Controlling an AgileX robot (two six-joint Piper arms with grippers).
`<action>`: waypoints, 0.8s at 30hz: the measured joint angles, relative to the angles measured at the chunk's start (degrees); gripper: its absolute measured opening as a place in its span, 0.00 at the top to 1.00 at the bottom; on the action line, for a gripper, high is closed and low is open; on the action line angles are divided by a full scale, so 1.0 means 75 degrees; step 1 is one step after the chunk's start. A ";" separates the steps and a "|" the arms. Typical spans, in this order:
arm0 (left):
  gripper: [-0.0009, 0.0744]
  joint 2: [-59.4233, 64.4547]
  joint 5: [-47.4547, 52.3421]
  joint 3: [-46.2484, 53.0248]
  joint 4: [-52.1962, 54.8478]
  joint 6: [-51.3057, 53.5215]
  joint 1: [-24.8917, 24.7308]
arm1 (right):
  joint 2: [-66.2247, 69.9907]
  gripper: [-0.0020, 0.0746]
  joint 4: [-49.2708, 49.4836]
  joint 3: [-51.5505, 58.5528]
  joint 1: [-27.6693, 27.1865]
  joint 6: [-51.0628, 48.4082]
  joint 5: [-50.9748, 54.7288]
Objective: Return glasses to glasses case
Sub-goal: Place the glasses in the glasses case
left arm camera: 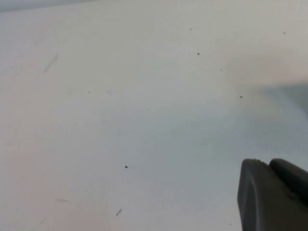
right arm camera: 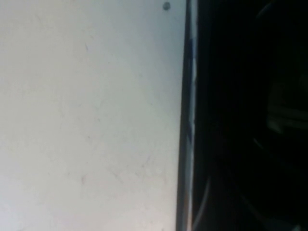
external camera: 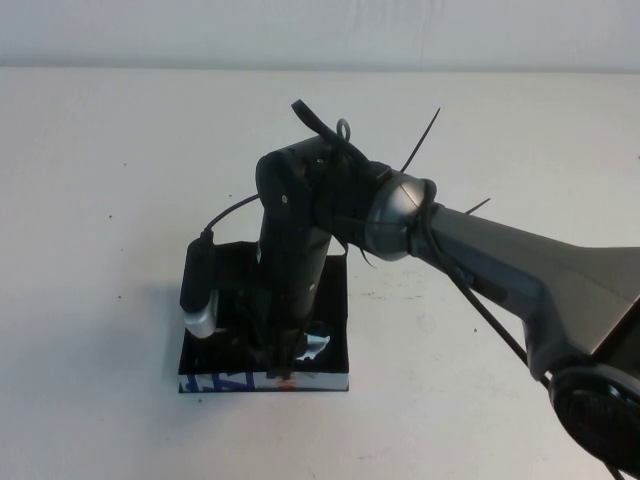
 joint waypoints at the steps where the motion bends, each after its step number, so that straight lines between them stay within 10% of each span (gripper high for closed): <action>1: 0.99 0.0000 0.0000 0.0000 0.0000 0.0000 0.0000 | -0.0015 0.57 -0.0014 0.0000 0.0000 0.0000 0.0000; 24: 0.99 0.0000 0.0000 0.0000 0.0000 0.0000 0.0000 | -0.0348 0.63 -0.0310 0.0000 0.0000 0.0021 0.0000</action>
